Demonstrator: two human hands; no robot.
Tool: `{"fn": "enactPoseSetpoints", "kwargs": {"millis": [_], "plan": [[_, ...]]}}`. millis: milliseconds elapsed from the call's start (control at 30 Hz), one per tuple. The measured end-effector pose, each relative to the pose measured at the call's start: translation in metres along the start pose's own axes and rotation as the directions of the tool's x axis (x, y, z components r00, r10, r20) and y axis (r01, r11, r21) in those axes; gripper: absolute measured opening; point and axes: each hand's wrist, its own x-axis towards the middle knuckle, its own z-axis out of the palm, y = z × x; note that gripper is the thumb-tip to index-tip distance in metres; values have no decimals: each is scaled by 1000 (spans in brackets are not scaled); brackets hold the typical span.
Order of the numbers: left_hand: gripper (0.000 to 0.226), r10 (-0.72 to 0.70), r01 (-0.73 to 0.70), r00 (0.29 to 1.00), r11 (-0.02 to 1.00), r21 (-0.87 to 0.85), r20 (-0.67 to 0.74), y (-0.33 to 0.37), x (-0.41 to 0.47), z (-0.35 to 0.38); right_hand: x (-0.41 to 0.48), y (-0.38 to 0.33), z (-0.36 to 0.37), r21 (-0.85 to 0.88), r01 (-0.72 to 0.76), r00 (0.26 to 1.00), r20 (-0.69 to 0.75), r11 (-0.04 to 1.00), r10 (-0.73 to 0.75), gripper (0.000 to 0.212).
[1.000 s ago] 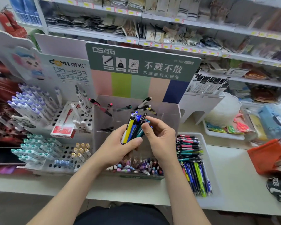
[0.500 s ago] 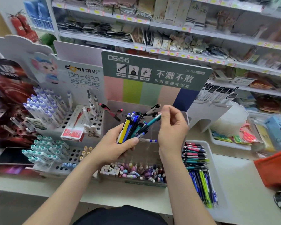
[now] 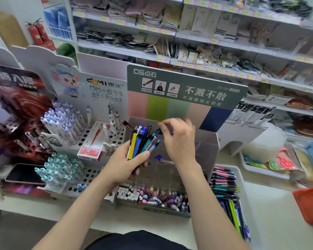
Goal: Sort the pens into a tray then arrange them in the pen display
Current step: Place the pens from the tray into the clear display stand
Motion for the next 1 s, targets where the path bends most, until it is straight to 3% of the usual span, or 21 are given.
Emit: {"fn": "enactPoseSetpoints", "kwargs": {"millis": [67,167,300,400,467,533,600,733,800,867,933,1000], "plan": [[13,3,-3,1000,1000,4,1,-1,2,0,-7,-7,-11,128,-20,999,-25,992,23,11],[16,1,0,1000,1000,-5,29,-2,4,1,-23,-22,-25,263,-166,973,203,950,114,8],[20,7,-8,997,1000,13,74,0,4,6,-29,-21,-33,351,-385,911,294,854,290,11],[17,25,-30,996,998,61,80,0,3,8,-19,-19,-34,570,-497,851,173,655,495,11],[18,47,-55,996,991,125,71,-2,1,8,-10,-18,-39,661,-432,806,-24,614,592,12],[25,81,-91,995,979,180,66,-4,-2,5,-2,-20,-42,634,-331,815,-183,699,550,13],[42,115,-127,991,963,236,64,-5,-6,4,5,-22,-38,544,-248,869,-241,802,432,16],[59,178,-188,982,937,294,60,1,-13,6,6,-8,-9,253,-113,990,-50,961,130,11],[58,179,-187,982,940,286,54,3,-15,6,3,0,3,29,-29,999,20,999,29,8],[57,175,-177,984,944,278,32,2,-16,5,0,2,2,-107,4,1000,-14,994,-6,15],[56,173,-168,985,947,275,7,1,-18,3,-7,-4,-9,-19,-5,994,-108,1000,3,17],[56,175,-167,984,948,272,-6,0,-19,4,-21,-15,-21,158,-69,994,-78,985,82,13]]}}
